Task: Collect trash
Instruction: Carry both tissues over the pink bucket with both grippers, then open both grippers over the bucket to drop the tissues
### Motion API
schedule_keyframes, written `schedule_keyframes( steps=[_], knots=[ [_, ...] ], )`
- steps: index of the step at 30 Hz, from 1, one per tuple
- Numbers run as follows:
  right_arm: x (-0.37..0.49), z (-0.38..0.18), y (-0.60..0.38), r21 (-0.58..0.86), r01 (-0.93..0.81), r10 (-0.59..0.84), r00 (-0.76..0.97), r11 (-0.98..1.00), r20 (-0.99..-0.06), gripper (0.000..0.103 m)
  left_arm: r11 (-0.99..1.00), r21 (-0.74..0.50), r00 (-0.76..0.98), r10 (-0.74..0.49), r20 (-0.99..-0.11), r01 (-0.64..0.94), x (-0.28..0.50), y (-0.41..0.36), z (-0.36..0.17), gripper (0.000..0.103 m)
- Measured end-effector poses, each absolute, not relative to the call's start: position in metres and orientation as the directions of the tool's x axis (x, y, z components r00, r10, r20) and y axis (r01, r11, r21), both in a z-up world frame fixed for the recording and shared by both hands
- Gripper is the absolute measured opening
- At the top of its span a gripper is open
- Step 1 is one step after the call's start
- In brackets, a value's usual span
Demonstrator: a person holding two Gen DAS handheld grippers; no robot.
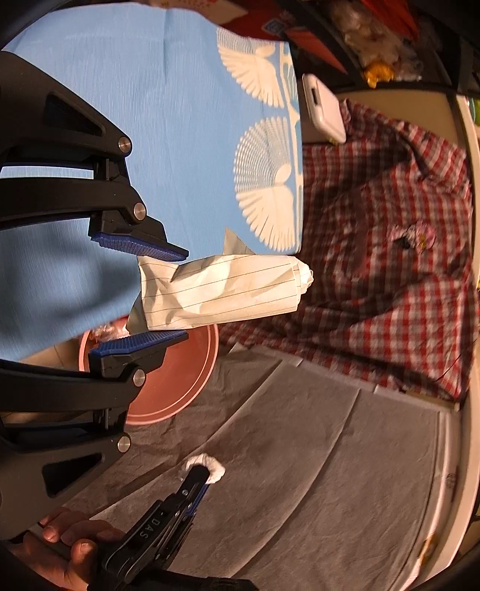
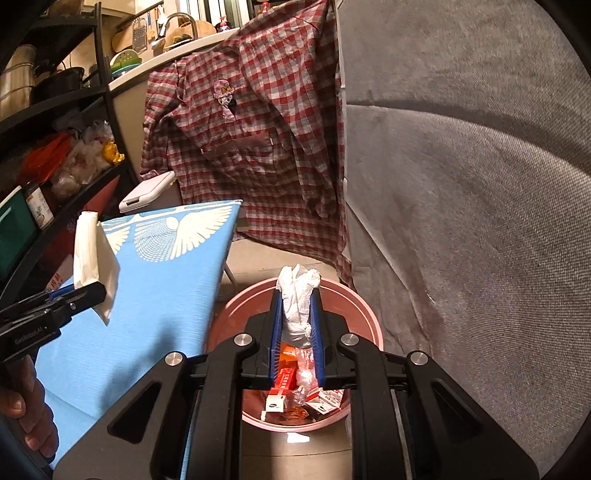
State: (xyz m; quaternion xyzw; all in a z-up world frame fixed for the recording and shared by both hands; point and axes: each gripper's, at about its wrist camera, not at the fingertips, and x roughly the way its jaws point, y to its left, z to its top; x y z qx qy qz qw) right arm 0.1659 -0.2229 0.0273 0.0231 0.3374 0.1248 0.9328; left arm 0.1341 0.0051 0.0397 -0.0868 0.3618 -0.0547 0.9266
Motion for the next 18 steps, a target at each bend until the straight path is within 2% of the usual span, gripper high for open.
schedule_keyframes(
  steps=[9,18],
  knots=[
    [0.178,0.016,-0.223,0.130,-0.214,0.246,0.716,0.968,-0.653,0.015,0.969,-0.217,0.674,-0.241,-0.698,0.122,0.156,-0.029,0.018,0.038],
    [0.192,0.004,-0.222,0.133,-0.214,0.246,0.699,0.968,-0.672,0.015,0.968,-0.205,0.631,-0.249,-0.735,0.143,0.174,-0.048,-0.005,0.038]
  ],
)
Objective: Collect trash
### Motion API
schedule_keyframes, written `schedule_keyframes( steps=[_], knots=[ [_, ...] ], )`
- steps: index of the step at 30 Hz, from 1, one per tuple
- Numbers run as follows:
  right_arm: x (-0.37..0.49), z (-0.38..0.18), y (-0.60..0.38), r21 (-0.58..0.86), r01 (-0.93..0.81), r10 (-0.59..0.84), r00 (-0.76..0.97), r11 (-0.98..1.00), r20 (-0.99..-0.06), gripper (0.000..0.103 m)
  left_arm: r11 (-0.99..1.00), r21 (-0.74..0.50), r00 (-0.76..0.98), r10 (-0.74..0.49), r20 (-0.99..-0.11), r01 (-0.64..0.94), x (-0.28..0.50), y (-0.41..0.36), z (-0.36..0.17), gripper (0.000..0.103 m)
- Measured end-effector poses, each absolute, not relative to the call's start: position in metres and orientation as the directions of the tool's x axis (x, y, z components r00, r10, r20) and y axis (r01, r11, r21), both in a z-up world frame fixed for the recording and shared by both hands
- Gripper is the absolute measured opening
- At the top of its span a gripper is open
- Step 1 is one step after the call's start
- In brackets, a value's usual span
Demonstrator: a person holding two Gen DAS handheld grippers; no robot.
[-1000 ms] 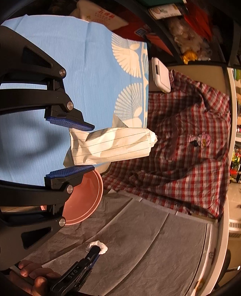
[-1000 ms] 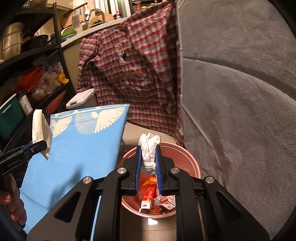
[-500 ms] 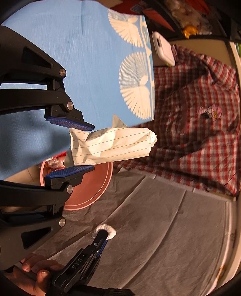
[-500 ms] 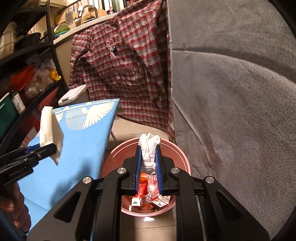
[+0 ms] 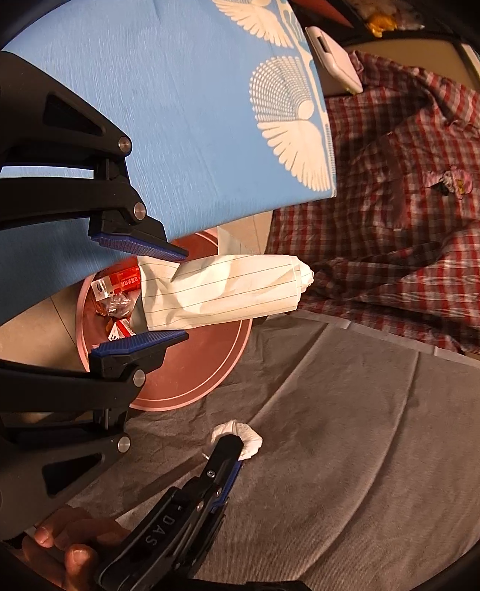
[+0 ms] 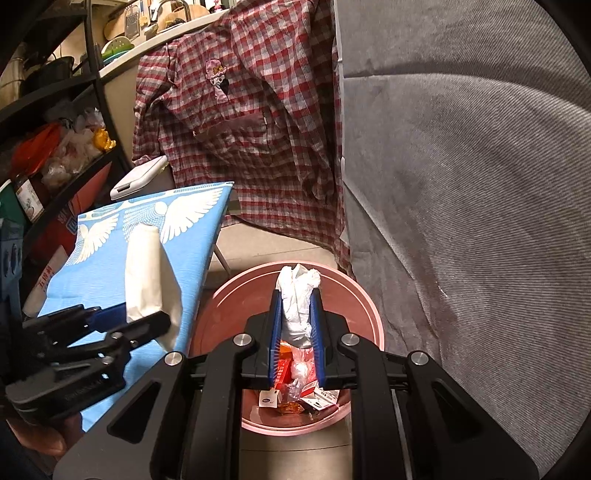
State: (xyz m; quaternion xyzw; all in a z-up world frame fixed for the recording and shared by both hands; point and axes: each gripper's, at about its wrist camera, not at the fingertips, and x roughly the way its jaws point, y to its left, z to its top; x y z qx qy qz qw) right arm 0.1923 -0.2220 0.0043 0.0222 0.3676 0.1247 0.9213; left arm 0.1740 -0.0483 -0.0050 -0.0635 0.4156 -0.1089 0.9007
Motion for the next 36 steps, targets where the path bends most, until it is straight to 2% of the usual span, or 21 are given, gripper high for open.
schedule_keyframes(
  steps=[4,6,8,16,18,24,29,34,36],
  knots=[
    [0.198,-0.001,-0.221,0.136,-0.213,0.247,0.688,0.968,-0.682,0.018,0.968,-0.203,0.618,-0.249,-0.745,0.145,0.181,-0.053,-0.012,0.039],
    [0.200,-0.005,-0.219,0.129,-0.212,0.241,0.677,0.969,-0.695,0.021,0.970,-0.196,0.615,-0.241,-0.751,0.140,0.184,-0.055,-0.015,0.044],
    [0.202,-0.008,-0.219,0.107,-0.193,0.211,0.680,0.975,-0.702,0.046,0.971,-0.199,0.610,-0.239,-0.756,0.134,0.186,-0.055,-0.019,0.046],
    [0.202,-0.009,-0.230,0.099,-0.167,0.188,0.688,0.981,-0.701,0.052,0.969,-0.210,0.621,-0.244,-0.745,0.129,0.182,-0.046,-0.016,0.049],
    [0.195,-0.004,-0.233,0.102,-0.159,0.185,0.702,0.982,-0.688,0.054,0.971,-0.207,0.634,-0.237,-0.736,0.123,0.177,-0.042,-0.011,0.053],
    [0.161,0.023,-0.241,0.092,-0.147,0.172,0.765,0.985,-0.621,0.079,0.981,-0.177,0.708,-0.181,-0.682,0.081,0.144,-0.026,0.016,0.055],
    [0.117,0.040,-0.246,0.100,-0.143,0.175,0.804,0.985,-0.569,0.097,0.989,-0.141,0.775,-0.114,-0.622,0.032,0.101,-0.018,0.046,0.073],
    [0.066,0.047,-0.251,0.062,-0.108,0.124,0.837,0.992,-0.533,0.098,0.989,-0.149,0.817,-0.080,-0.571,-0.007,0.055,-0.017,0.062,0.087],
    [0.047,0.045,-0.255,0.067,-0.085,0.108,0.838,0.994,-0.535,0.098,0.990,-0.143,0.818,-0.072,-0.571,-0.013,0.039,-0.020,0.061,0.087]
  ],
)
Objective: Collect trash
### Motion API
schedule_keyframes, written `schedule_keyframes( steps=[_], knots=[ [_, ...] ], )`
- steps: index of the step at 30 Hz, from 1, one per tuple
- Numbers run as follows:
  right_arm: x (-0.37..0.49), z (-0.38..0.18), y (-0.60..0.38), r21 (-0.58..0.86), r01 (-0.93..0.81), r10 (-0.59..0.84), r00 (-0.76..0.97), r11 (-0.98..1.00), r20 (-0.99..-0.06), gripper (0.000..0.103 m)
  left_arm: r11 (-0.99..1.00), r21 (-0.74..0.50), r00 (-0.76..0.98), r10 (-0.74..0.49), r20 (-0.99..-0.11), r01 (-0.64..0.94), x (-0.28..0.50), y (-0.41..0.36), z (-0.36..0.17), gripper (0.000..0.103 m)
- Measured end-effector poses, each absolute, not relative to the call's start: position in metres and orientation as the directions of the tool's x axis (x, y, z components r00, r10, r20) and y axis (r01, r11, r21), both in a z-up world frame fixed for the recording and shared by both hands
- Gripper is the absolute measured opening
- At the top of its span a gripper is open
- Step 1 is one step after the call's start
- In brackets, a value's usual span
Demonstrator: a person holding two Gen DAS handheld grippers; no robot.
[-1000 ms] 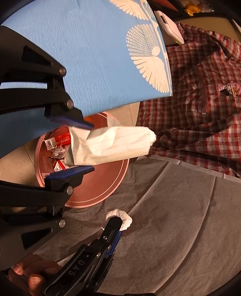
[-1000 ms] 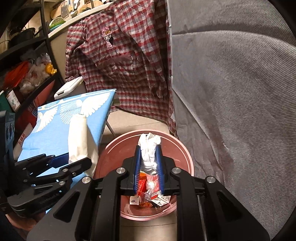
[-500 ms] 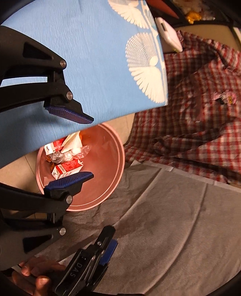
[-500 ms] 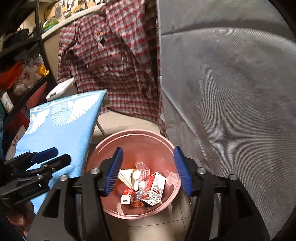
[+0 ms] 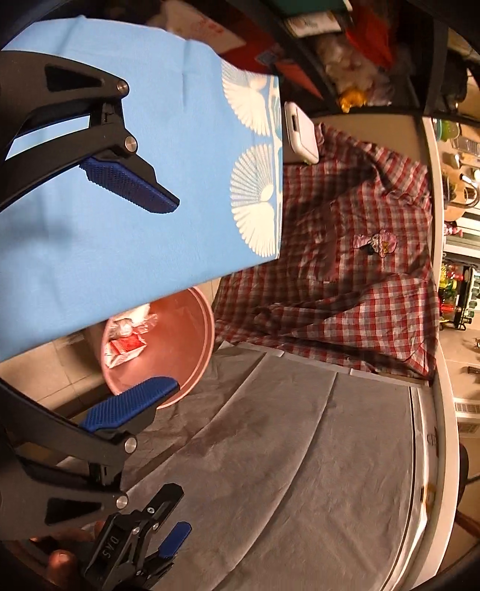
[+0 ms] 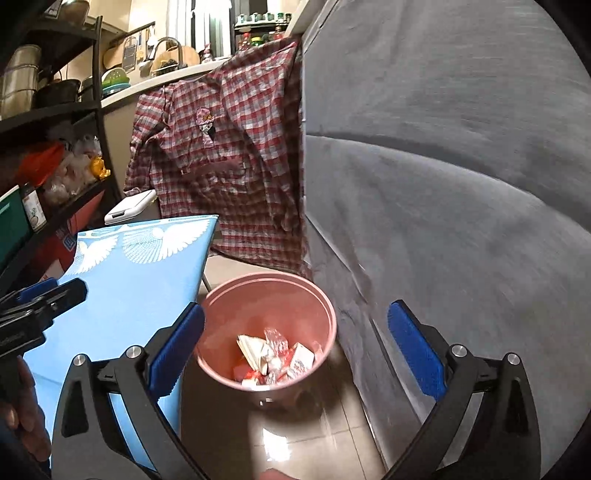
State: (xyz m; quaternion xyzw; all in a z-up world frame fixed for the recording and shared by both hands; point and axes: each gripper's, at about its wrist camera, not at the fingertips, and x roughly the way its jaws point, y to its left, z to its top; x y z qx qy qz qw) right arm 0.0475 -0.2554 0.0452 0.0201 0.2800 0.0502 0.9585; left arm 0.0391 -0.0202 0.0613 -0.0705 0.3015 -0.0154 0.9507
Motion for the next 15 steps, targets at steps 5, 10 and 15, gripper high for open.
schedule_keyframes(
  steps=[5,10,15],
  knots=[
    [0.007,0.050,-0.264,0.052,-0.039,0.061,0.849,0.998,-0.526,0.098,0.991,-0.122,0.810,-0.034,-0.585,-0.046,-0.001,-0.030,0.054,0.095],
    [-0.022,0.051,-0.266,0.003,-0.020,0.018,0.851,1.000,-0.525,0.098,0.994,-0.097,0.789,-0.026,-0.614,-0.042,-0.023,-0.041,0.044,0.095],
    [-0.022,0.046,-0.261,-0.044,-0.027,-0.001,0.844,0.999,-0.536,0.098,0.993,-0.105,0.780,-0.029,-0.626,-0.046,-0.027,-0.044,0.040,0.095]
  ],
)
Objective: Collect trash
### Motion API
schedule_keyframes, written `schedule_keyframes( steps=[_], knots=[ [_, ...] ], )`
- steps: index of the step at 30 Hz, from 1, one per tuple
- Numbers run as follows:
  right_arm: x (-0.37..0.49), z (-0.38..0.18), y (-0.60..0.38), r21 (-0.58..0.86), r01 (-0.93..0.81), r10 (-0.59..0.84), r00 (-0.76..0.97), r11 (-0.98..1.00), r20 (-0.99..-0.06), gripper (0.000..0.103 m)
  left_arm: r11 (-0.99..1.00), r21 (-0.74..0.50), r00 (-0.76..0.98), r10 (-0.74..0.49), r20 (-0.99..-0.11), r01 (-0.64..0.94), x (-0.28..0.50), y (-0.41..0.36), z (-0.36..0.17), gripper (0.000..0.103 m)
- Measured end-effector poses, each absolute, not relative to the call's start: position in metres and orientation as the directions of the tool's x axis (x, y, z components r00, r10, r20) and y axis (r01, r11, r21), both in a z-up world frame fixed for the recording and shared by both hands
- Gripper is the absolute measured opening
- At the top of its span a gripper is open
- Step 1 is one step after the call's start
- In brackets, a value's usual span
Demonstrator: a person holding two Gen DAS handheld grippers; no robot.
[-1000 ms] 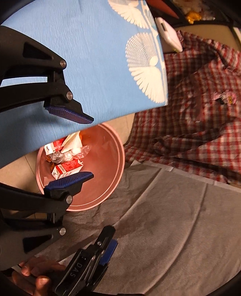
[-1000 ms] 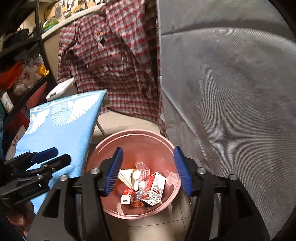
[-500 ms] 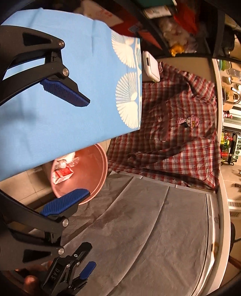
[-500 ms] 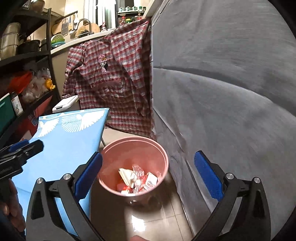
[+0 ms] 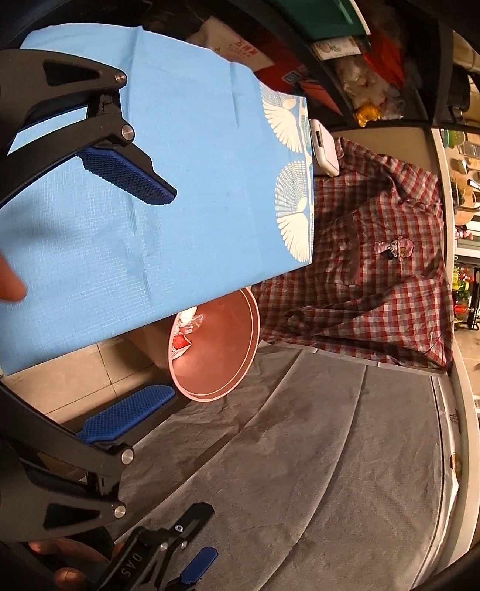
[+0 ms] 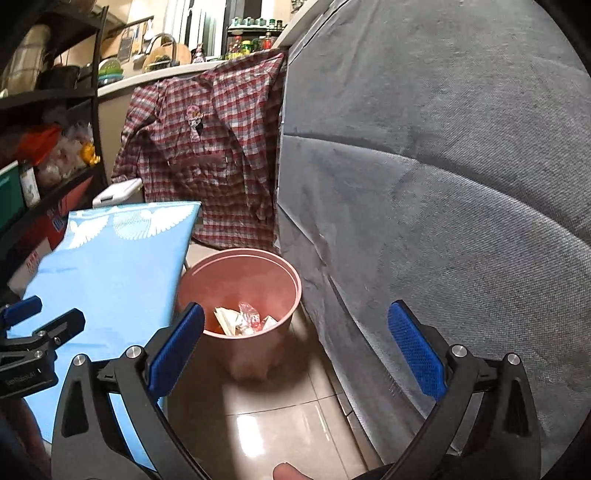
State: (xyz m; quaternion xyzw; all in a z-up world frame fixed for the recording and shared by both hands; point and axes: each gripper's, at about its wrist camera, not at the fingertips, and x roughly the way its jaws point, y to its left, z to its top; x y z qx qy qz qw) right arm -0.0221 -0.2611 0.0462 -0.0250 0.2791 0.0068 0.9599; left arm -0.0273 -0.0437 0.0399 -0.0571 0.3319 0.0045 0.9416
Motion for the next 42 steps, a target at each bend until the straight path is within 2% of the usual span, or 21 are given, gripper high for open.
schedule_keyframes(
  steps=[8,42],
  knots=[
    [-0.013,0.037,-0.254,-0.070,-0.041,-0.005,0.829,0.997,-0.559,0.098,0.993,-0.098,0.766,-0.014,-0.643,-0.064,-0.023,-0.043,0.034,0.095],
    [-0.011,0.038,-0.259,-0.058,-0.027,-0.010,0.830,0.998,-0.558,0.098,0.995,-0.080,0.770,-0.012,-0.638,-0.051,-0.023,-0.053,0.033,0.095]
  ],
)
